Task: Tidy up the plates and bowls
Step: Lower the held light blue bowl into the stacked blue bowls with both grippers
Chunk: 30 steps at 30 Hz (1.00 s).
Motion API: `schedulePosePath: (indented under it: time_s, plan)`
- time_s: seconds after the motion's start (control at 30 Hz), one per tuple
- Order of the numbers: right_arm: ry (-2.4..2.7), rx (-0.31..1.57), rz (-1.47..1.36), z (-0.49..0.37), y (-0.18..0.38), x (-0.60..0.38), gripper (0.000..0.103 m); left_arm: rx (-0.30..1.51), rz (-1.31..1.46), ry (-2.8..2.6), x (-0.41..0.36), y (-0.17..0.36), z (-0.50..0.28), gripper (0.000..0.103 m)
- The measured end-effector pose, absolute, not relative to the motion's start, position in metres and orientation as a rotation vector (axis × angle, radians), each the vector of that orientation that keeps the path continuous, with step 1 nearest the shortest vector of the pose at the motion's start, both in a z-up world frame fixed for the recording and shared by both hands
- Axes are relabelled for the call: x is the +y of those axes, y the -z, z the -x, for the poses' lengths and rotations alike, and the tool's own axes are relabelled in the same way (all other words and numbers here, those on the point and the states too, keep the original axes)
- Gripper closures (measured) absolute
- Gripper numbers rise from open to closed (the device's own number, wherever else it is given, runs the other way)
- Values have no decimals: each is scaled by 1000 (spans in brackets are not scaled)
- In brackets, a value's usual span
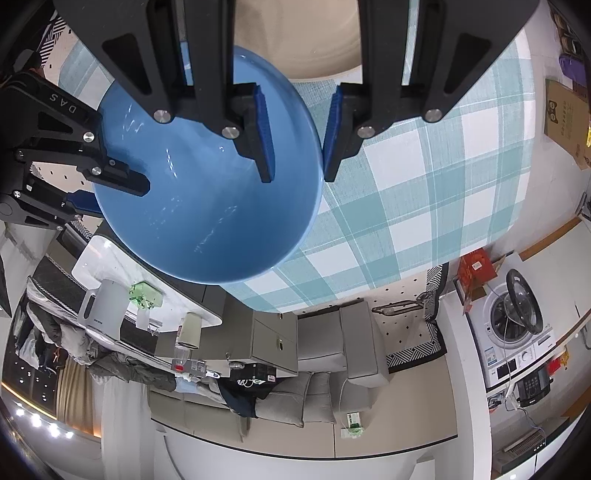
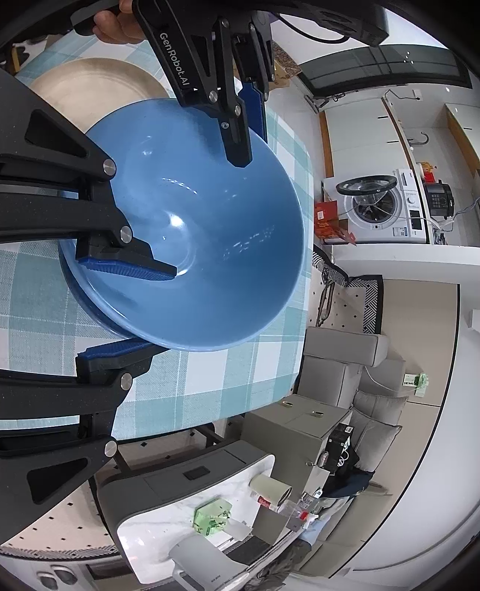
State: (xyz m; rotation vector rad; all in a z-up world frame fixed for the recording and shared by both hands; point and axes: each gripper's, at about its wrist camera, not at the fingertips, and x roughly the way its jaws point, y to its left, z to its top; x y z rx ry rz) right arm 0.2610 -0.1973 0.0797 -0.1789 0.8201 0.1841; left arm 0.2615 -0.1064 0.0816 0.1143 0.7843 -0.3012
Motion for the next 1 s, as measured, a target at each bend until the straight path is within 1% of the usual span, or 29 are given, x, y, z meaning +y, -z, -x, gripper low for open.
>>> schedulePosePath:
  time_s: [0.4,0.63,1.0]
  plan:
    - [-154,845,216,-262,-59,-193,72,812,-116,300,-110,-69,-268,79]
    - [-141,842,227,-260,-56,-192,72,824,-121,300,-110,-62,-271,79]
    - [-77,837,316,-260,-45,-181,72,836,-120,303,-112,-53,-273,79]
